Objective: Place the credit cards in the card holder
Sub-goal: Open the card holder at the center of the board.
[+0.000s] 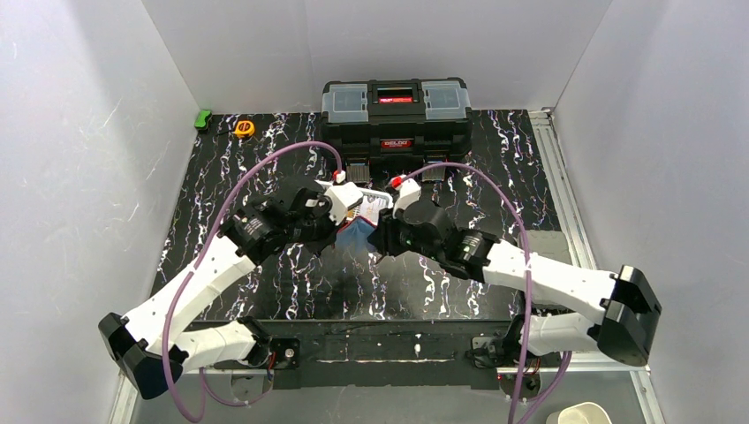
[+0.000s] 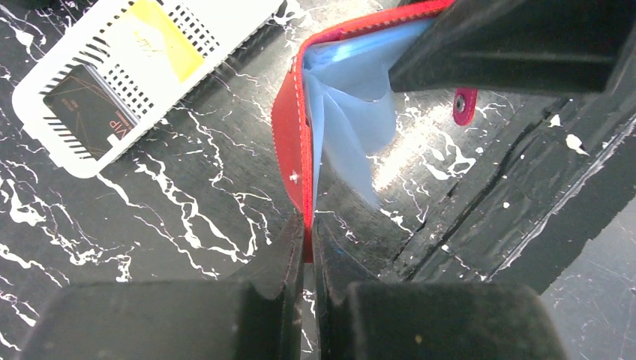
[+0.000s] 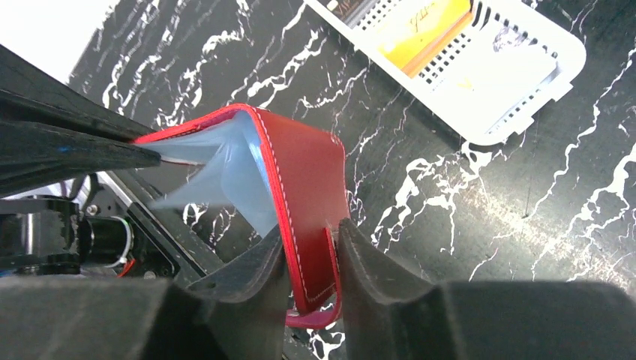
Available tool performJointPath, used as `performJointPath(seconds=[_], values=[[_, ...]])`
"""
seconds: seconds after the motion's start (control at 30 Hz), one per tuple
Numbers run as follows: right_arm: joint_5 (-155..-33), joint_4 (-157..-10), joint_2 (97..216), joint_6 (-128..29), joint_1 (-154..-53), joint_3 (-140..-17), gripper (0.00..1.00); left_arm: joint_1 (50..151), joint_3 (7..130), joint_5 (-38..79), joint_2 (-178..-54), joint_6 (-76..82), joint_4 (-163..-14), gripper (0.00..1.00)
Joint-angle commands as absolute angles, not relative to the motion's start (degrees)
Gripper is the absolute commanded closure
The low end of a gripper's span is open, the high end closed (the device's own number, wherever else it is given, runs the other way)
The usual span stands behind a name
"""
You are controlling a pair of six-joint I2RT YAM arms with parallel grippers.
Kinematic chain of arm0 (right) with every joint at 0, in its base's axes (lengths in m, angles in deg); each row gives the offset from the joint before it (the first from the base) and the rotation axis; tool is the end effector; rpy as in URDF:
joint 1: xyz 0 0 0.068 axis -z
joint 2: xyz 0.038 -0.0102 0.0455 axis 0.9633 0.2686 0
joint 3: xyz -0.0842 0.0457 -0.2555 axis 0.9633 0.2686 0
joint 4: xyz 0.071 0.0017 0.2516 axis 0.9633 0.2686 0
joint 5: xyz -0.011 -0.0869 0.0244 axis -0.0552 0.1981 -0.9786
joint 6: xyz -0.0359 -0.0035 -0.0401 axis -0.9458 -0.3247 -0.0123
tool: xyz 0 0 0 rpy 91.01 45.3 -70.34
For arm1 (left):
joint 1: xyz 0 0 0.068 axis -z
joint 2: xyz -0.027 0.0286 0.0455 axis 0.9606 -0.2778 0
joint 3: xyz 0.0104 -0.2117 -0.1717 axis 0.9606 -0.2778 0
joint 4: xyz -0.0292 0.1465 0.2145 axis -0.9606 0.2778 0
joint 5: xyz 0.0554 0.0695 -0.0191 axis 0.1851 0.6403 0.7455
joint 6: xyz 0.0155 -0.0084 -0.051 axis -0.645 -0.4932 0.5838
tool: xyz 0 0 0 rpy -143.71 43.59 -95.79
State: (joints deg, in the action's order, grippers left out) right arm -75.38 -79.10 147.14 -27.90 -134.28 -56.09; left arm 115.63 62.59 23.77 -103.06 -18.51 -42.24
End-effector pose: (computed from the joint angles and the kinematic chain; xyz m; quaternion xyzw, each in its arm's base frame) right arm 0.1508 0.2458 0.2982 -0.1731 0.8174 0.3207 0.4462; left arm 0.1634 -0.1503 0.3543 0.4119 0.8066 -0.1542 0.3948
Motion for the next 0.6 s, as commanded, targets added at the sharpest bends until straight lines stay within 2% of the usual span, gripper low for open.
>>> performJointPath(seconds=[0.0,0.2,0.3,0.57], values=[[-73.1,-88.1,143.1,-27.6,-134.0,-53.9,0.68,115.8,64.9,20.2,-100.8,-17.5,-39.8,1.0],[-83.6,-90.1,142.4,-26.7,-131.7,-53.0,0.82,115.8,65.5,17.2,-100.6,-18.0,-38.5,1.0],[-92.5,-89.3,142.8,-26.2,-129.7,-53.3,0.99,115.9,64.9,16.3,-100.1,-18.6,-38.3,1.0],[-123.6,-79.8,151.8,-24.4,-122.1,-56.4,0.99,115.8,61.3,17.7,-99.3,-23.4,-37.8,1.0]])
